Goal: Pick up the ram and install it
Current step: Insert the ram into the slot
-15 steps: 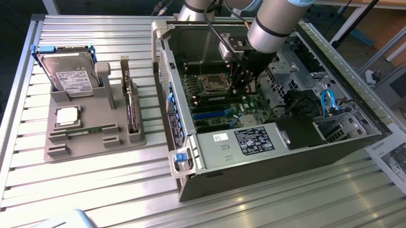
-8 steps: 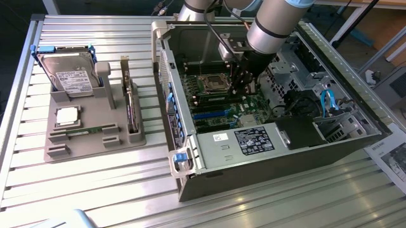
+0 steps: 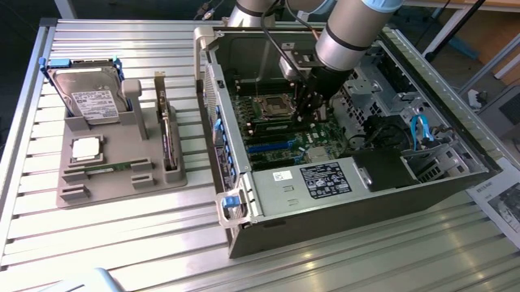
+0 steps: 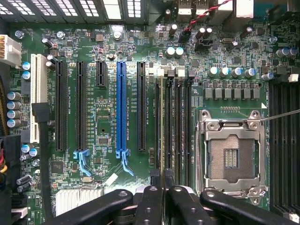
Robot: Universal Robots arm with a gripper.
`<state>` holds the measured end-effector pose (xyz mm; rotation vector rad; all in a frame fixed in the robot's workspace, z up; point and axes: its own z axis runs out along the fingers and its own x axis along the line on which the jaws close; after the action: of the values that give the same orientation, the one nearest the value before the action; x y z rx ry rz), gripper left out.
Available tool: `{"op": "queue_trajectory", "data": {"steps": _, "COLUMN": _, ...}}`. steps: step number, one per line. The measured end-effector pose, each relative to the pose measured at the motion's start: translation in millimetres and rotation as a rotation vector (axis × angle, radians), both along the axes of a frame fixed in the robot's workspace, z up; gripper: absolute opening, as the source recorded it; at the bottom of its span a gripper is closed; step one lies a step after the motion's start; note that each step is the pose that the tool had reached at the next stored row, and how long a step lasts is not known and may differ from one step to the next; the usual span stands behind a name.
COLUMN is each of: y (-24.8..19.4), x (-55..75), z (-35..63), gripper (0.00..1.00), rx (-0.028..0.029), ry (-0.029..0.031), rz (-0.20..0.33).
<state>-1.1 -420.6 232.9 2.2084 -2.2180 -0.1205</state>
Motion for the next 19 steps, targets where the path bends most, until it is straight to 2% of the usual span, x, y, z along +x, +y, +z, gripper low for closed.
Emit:
{"op": "queue_trajectory", "data": {"steps": 5, "y": 0.0, "x": 0.0, "z": -3.2, "gripper": 0.12, "rx": -0.0001, "ry": 0.0, "rz": 0.0}}
{"op": "queue_trajectory", "data": {"steps": 17, "y": 0.0, "x": 0.0, "z": -3.5, "gripper": 0.13, "rx": 0.0004, "ry": -0.0001, "rz": 0.0}}
{"op": "queue_trajectory", "data": {"steps": 19, "y": -0.1, "x": 0.0, "z": -3.5, "gripper": 0.25, "rx": 0.0002, "ry": -0.0001, "rz": 0.0}}
